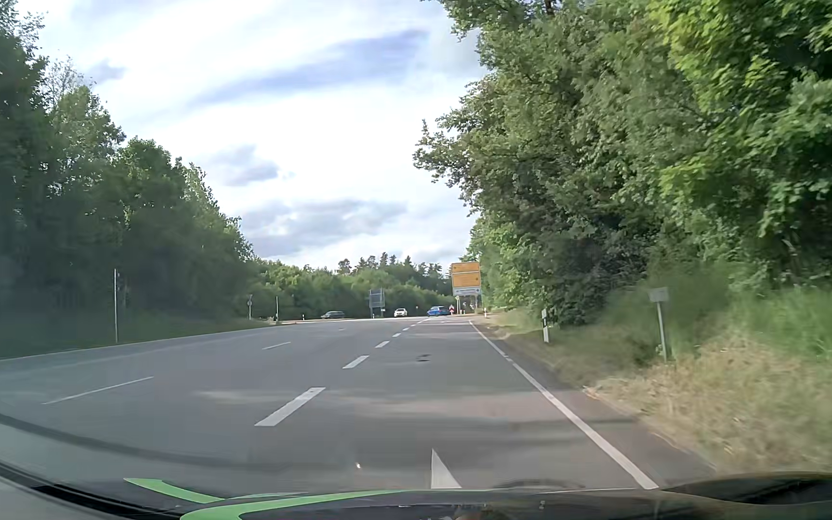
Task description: Follow the waypoints while adhering to traffic rules and regulations
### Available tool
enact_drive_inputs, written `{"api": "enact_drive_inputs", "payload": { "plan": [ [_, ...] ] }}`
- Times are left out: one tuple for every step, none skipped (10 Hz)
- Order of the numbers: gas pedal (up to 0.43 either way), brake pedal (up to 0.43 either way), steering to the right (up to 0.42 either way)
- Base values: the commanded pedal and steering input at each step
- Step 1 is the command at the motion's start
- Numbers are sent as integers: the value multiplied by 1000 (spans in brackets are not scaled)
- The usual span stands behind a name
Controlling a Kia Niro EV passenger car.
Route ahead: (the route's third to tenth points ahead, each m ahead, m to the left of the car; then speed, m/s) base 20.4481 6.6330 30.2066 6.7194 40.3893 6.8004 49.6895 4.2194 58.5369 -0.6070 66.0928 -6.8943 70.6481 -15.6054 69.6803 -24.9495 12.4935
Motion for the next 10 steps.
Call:
{"api": "enact_drive_inputs", "payload": {
  "plan": [
    [0,98,-5],
    [0,79,-4],
    [0,43,-4],
    [0,30,-4],
    [0,18,-4],
    [0,0,-2],
    [0,0,-2],
    [0,0,-1],
    [0,0,-1],
    [0,0,-1]
  ]
}}
